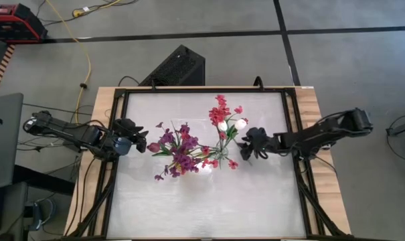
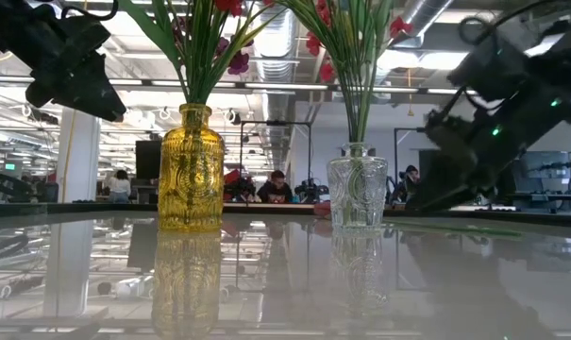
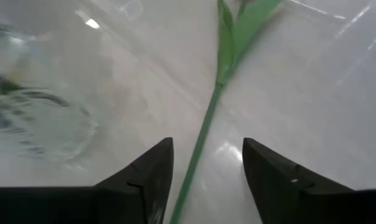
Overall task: Sort flowers into vase by color
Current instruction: Put the violet tulip into the yellow vase
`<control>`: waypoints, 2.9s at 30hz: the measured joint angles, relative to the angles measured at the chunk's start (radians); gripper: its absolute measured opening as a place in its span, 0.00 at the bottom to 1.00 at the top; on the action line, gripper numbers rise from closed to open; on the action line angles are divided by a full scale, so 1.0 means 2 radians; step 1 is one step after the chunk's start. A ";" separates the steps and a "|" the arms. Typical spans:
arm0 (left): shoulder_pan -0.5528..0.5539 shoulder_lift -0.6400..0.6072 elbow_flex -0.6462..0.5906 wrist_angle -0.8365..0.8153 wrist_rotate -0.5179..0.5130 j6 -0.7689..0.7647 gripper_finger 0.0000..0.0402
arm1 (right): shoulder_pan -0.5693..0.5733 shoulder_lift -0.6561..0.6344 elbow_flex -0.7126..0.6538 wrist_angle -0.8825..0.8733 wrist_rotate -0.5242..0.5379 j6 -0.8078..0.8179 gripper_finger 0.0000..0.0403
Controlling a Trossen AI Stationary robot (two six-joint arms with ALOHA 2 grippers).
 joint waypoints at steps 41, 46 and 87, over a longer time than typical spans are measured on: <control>0.000 0.000 0.000 0.000 0.045 -0.010 0.36 | 0.033 0.055 0.046 -0.153 0.201 0.072 0.04; 0.000 0.000 0.000 0.000 0.047 -0.009 0.36 | 0.038 -0.044 0.047 -0.198 0.269 0.092 0.04; 0.000 0.000 0.000 -0.032 0.133 0.002 0.36 | 0.407 0.054 0.049 0.574 -0.011 -0.390 0.04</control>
